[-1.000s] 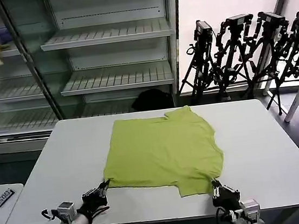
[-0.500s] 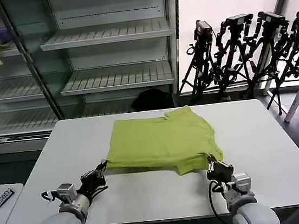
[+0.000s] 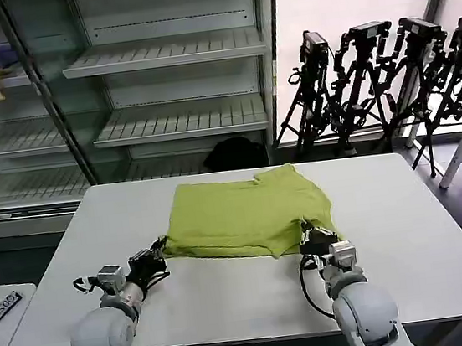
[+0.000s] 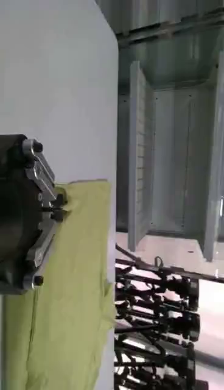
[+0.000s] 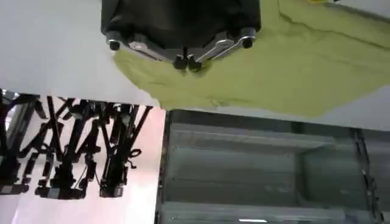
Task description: Fold and organize the clothes.
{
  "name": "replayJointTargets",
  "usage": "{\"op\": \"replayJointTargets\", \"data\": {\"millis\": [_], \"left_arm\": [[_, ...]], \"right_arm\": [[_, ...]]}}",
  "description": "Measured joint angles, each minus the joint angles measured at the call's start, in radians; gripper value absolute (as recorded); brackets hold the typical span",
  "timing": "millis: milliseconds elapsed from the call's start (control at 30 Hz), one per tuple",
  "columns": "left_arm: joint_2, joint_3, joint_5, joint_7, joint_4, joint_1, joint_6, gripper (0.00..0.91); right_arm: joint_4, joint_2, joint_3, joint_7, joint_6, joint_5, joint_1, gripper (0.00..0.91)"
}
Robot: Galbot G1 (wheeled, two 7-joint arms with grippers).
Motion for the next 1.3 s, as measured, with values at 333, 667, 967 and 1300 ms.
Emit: {"op": "replayJointTargets", "data": {"millis": [333, 667, 967, 1300], "left_arm": [[-0.008, 0.013, 0.05, 0.006, 0.039, -0.027, -0.001, 0.02], [-0.013, 0.027, 0.086, 0.007, 0.066, -0.053, -0.003, 0.907], [-0.016, 0.029, 0.095, 0.004, 0.068, -0.067, -0.005, 0.907], [-0.008, 0.02, 0.101, 0.002, 0.034, -0.036, -0.007, 0.907]], "right_arm": [[-0.066, 0.003, 0.007, -0.007, -0.001, -0.014, 0.066, 0.0], [-0.11, 0.01, 0.021, 0.007, -0.002, -0.027, 0.116, 0.907], [-0.113, -0.006, 0.046, 0.003, -0.002, -0.03, 0.119, 0.907], [-0.044, -0.054, 0.104, -0.024, 0.006, 0.007, 0.004, 0.907]]}}
